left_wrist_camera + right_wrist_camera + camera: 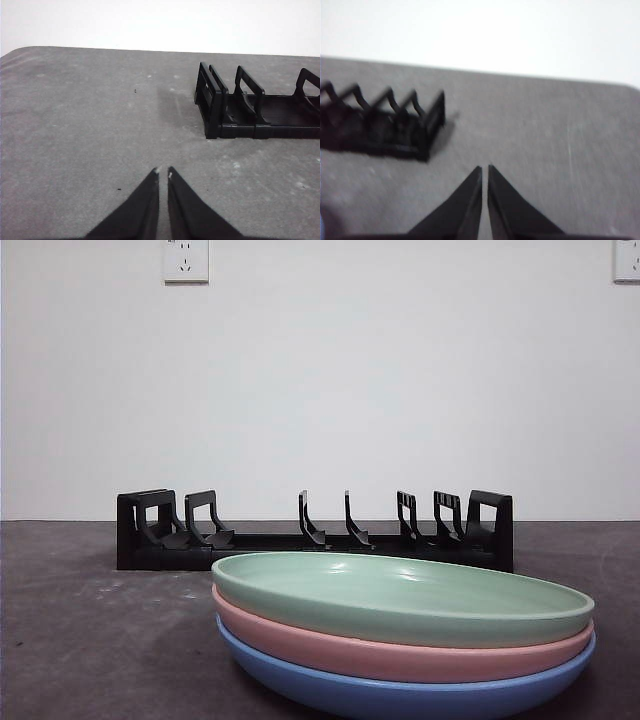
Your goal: Place the plate
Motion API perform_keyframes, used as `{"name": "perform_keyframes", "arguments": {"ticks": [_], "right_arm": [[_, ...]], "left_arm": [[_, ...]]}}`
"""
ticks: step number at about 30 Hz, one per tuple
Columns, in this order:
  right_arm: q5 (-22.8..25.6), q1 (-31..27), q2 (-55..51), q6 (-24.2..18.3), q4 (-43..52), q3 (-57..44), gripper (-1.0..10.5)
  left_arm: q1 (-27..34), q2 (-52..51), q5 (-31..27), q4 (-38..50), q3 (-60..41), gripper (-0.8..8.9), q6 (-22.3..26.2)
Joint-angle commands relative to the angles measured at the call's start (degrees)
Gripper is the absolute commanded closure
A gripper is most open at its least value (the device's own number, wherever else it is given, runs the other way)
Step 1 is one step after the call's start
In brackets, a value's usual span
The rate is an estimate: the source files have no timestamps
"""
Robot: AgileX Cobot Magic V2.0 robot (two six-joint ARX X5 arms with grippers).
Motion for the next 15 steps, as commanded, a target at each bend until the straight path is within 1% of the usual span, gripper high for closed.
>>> {"name": "perform_keyframes", "arguments": {"ticks": [1, 9, 15], "right_arm": [[-0.2, -1.6, -2.6, -0.3, 0.9, -2.9, 9.3], [-0.2, -3.5, -5.4, 3.8, 1.5, -9.0, 9.3], [-0.8, -3.5, -5.4, 4.0, 4.9, -11.8, 9.3]], "left_arm": [[0.1, -0.1, -0.1, -0.3, -1.1, 7.87, 0.0], [0.1, -0.1, -0.1, -0.3, -1.1, 7.87, 0.0], [0.1, -0.1, -0.1, -0.3, -1.1, 7.87, 0.0]]}}
